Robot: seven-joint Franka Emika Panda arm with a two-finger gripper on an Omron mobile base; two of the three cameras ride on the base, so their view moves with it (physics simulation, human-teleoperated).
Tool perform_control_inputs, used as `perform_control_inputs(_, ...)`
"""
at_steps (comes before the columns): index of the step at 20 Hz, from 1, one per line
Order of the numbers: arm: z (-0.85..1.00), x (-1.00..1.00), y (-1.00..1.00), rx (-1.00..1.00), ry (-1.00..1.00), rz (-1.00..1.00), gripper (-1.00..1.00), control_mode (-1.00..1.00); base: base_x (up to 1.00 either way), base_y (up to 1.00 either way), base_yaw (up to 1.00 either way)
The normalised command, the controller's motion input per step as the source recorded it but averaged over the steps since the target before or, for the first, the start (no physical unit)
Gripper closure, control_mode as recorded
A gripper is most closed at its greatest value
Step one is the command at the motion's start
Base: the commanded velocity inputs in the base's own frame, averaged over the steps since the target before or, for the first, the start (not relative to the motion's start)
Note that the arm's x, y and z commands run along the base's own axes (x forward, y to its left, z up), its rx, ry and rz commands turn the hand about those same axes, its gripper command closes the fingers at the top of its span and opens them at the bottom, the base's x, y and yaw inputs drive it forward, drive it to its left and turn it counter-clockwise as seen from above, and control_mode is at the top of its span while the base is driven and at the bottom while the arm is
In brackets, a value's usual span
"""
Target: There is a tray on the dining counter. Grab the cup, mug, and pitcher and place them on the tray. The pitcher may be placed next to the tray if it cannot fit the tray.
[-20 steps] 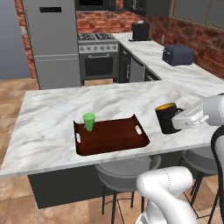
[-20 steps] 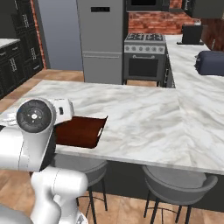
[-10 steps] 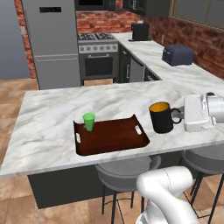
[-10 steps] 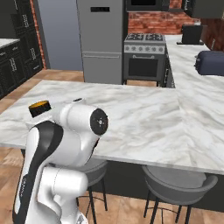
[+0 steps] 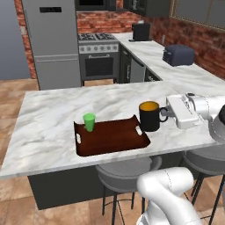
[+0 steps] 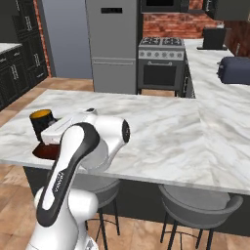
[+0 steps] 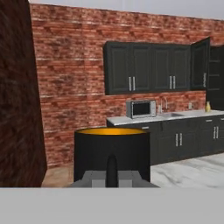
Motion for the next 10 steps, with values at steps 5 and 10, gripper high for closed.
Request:
perform_control_inputs(5,-0.23,0.04,0.25,-0.02,-0.02,0.06,1.00,-1.00,0.00,0.00,0.00)
perform_control_inputs(10,-0.22,0.10,0.38,-0.01,0.00,0.05,1.00,-1.00,0.00,0.00,0.00)
